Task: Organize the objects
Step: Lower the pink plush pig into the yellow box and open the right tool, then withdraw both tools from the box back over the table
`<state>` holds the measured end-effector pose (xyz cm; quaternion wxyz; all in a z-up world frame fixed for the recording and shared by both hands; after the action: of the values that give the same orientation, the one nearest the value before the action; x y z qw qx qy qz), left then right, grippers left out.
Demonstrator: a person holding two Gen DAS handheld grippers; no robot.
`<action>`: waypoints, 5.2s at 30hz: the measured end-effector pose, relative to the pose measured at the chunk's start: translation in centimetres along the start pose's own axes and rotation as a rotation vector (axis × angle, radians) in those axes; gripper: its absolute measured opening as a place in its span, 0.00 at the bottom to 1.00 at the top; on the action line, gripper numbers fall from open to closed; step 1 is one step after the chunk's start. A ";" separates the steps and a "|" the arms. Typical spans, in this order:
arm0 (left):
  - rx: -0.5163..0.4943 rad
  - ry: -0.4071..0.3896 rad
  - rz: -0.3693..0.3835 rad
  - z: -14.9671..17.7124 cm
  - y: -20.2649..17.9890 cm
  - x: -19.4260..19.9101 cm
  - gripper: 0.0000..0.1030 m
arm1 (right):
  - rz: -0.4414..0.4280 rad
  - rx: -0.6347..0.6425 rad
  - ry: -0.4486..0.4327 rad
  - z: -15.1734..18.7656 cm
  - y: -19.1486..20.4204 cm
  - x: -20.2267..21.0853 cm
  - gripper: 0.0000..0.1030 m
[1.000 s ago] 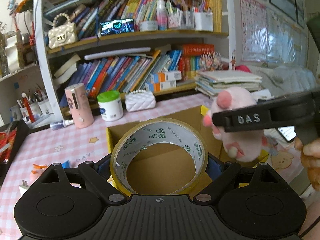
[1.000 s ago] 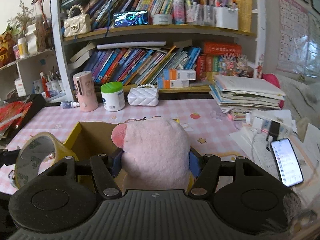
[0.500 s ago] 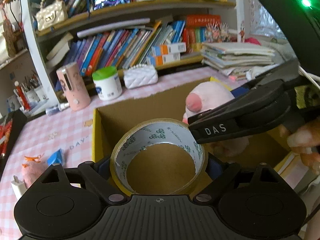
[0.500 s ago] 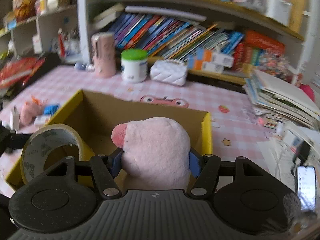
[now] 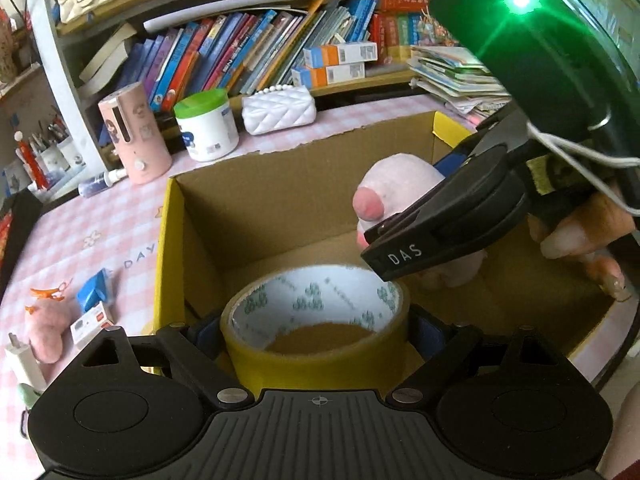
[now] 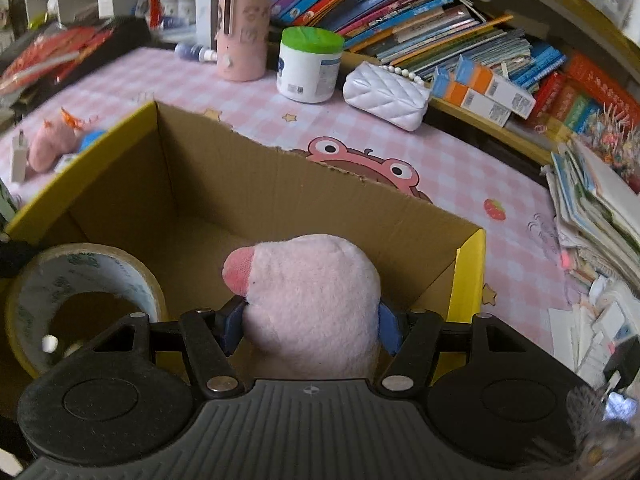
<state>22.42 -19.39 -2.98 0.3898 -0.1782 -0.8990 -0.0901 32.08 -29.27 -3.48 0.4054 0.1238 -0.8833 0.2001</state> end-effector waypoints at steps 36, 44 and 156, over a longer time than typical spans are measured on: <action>0.002 -0.229 -0.066 0.2 -0.5 7.2 0.92 | 0.046 -0.174 -0.175 1.3 -0.7 7.9 0.83; 0.029 -0.274 -0.063 2.3 0.5 10.1 0.92 | 0.152 -0.375 -0.268 3.6 -0.9 12.8 0.83; 0.320 -0.059 -0.209 18.5 21.5 16.2 0.93 | -0.018 -0.321 -0.042 3.3 28.5 10.5 0.76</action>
<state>8.18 9.97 -3.13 0.3753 -0.0219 -0.9264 0.0193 12.31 -6.01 -4.64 0.4034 0.0696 -0.9110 0.0499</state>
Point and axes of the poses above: each gripper's, at about its wrist camera, not at the fingertips, and x roughly against the way its jaws point, y to its left, z to its underside, the point moved 1 cm from there along -x, roughly the way its jaws point, and after that the axes turned 7 degrees about z, right-handed, at the moved point
